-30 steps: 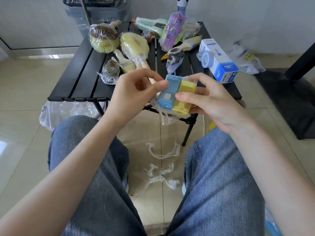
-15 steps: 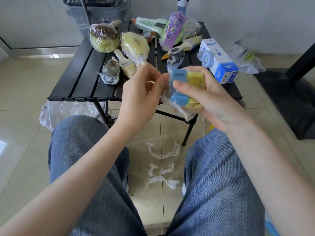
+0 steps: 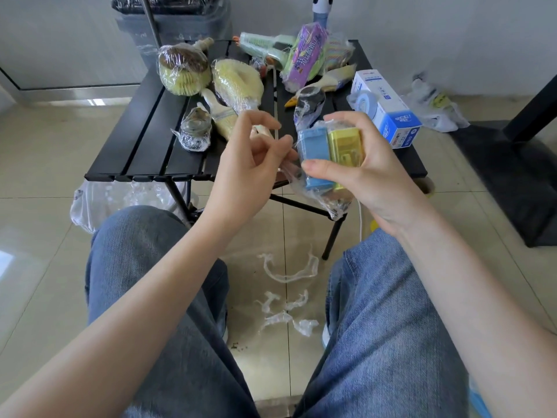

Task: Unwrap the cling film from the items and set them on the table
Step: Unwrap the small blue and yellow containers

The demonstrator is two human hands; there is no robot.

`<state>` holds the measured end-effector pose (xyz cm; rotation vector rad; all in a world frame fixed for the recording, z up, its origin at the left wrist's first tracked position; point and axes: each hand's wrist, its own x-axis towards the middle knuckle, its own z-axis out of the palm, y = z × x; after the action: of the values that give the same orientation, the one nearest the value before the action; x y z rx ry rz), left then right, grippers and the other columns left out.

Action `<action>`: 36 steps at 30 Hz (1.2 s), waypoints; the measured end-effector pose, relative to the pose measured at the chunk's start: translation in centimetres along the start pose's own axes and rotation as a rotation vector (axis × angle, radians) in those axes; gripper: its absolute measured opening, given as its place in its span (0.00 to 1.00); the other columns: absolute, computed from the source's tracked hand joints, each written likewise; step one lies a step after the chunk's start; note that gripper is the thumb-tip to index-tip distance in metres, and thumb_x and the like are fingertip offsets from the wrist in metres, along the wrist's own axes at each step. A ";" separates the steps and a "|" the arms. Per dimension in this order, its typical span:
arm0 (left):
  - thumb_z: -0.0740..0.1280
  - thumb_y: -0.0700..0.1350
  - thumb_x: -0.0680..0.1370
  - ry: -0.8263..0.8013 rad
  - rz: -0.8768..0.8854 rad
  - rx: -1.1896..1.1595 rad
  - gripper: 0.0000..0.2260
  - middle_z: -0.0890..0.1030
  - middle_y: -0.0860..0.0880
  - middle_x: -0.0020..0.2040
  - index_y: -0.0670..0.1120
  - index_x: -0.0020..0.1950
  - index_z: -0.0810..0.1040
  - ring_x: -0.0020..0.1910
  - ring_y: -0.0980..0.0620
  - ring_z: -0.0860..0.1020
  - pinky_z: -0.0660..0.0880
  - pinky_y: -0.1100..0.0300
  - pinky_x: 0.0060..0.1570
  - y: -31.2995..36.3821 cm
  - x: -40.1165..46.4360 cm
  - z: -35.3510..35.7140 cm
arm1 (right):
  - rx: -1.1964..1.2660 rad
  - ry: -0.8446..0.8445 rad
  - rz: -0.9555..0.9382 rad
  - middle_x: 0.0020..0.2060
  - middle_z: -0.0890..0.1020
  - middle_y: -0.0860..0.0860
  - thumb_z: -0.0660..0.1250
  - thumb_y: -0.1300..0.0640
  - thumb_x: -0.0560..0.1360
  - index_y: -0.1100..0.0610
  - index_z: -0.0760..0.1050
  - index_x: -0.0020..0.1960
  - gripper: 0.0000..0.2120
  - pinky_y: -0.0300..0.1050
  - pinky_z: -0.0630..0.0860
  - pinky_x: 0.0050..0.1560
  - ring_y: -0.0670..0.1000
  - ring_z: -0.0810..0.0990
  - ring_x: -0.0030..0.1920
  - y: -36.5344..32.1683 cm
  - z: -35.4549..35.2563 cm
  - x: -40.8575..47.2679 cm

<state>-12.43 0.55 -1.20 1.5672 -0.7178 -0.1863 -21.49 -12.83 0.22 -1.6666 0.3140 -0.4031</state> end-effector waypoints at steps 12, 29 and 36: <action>0.68 0.42 0.75 0.095 0.324 0.600 0.06 0.79 0.52 0.38 0.45 0.48 0.84 0.33 0.56 0.78 0.79 0.56 0.38 -0.9 -0.5 -0.1 | -0.252 0.041 0.007 0.45 0.77 0.42 0.77 0.52 0.67 0.48 0.67 0.60 0.27 0.44 0.80 0.44 0.44 0.79 0.47 0.2 0.3 0.0; 0.63 0.35 0.75 -0.173 -0.122 0.105 0.14 0.81 0.50 0.53 0.46 0.58 0.75 0.48 0.51 0.82 0.82 0.52 0.43 1.1 -0.3 -0.5 | 0.021 -0.054 0.080 0.49 0.80 0.50 0.76 0.63 0.67 0.45 0.71 0.55 0.23 0.42 0.80 0.40 0.45 0.81 0.47 1.0 -1.0 -0.7; 0.74 0.52 0.69 -0.217 -0.092 0.125 0.17 0.78 0.53 0.45 0.50 0.54 0.76 0.41 0.52 0.80 0.81 0.47 0.46 1.5 0.2 -1.3 | 0.048 -0.103 0.080 0.46 0.79 0.46 0.75 0.64 0.68 0.46 0.71 0.55 0.23 0.37 0.78 0.38 0.41 0.80 0.44 0.9 -1.0 -0.9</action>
<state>-12.09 1.63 0.47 1.7171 -0.8398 -0.3908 -22.71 -13.42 -0.68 -1.6157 0.2912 -0.2616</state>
